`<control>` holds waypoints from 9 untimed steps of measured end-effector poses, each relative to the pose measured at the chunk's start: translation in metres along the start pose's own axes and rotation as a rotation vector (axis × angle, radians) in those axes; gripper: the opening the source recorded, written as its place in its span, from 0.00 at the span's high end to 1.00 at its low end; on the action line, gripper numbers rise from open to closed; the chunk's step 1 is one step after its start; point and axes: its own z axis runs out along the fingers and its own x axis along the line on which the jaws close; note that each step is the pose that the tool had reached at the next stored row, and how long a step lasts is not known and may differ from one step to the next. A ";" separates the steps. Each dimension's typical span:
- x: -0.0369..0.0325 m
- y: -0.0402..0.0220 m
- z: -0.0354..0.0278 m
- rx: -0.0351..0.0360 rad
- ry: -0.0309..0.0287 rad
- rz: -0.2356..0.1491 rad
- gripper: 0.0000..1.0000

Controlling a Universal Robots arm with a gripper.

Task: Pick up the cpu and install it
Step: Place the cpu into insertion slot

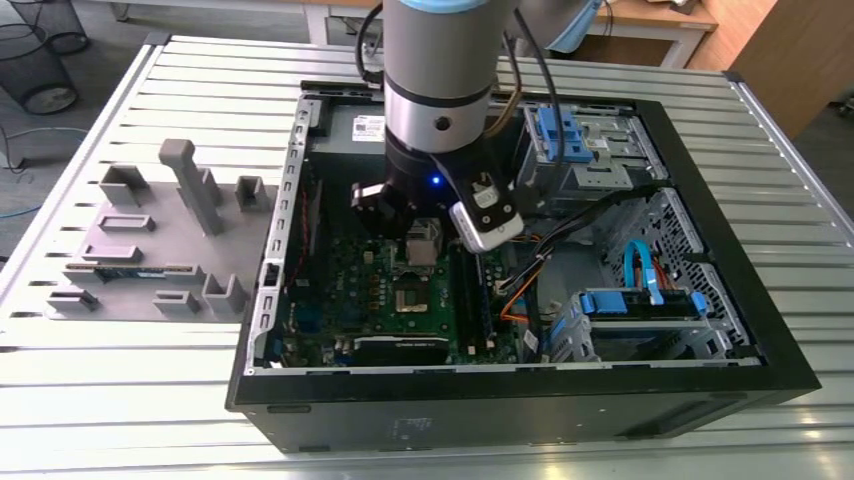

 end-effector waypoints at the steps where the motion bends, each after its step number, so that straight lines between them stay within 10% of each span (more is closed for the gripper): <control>1: 0.0000 0.0000 0.0007 0.0008 0.0000 0.000 0.53; 9: 0.0002 -0.0001 0.0055 0.0038 0.0002 0.000 0.53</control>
